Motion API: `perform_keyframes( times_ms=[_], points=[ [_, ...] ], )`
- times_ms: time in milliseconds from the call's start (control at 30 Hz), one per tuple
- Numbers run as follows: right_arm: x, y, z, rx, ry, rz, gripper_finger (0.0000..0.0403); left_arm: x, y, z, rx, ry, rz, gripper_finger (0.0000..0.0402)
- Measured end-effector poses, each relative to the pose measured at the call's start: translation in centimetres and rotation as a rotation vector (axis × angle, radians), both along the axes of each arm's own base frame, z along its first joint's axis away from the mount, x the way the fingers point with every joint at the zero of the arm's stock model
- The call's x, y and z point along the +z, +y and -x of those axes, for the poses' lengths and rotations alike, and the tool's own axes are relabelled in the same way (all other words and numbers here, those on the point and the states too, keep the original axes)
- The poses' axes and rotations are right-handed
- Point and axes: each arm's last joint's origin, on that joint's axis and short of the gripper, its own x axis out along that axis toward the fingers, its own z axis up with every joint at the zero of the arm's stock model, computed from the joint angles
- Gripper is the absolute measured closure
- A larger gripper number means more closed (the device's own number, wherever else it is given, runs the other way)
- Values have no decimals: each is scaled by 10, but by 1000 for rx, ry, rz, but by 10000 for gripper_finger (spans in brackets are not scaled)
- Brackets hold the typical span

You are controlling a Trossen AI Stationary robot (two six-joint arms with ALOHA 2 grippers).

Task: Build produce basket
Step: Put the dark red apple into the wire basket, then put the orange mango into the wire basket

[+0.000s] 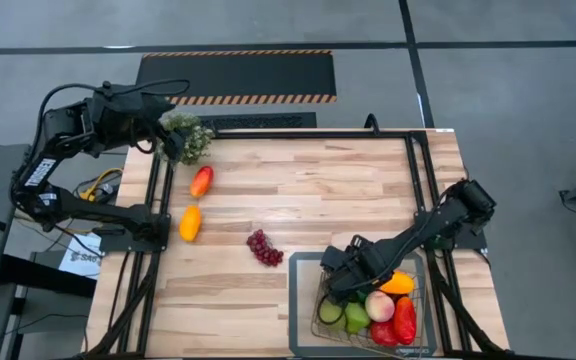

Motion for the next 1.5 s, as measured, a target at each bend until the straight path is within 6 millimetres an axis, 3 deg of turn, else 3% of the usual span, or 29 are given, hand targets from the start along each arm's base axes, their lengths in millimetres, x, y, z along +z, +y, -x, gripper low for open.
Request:
perform_keyframes(
  times_ms=[200,567,767,867,1000,1133,1267,1367,1500],
  points=[
    [12,0,-4,-5,-18,-20,108,0,0,0,20,2,-9,74],
    [14,-9,-9,-40,20,-115,61,0,1,-1,14,16,-16,74],
    [46,-12,-14,24,3,-152,61,-1,1,-1,-3,35,-23,74],
    [69,-29,-26,4,-96,-120,62,-2,0,0,-9,53,-17,74],
    [93,-67,-45,-55,-254,41,62,-4,-1,1,-33,74,1,74],
    [100,-117,-68,-76,-371,163,62,-7,-1,2,-26,92,25,74],
    [105,-156,-80,-97,-451,69,62,-17,-3,6,31,141,125,74],
    [111,-165,-78,-60,-477,-44,62,-35,1,-3,105,146,219,74],
    [132,-160,-59,34,-505,-121,62,-83,8,-26,113,206,366,74]
  ],
)
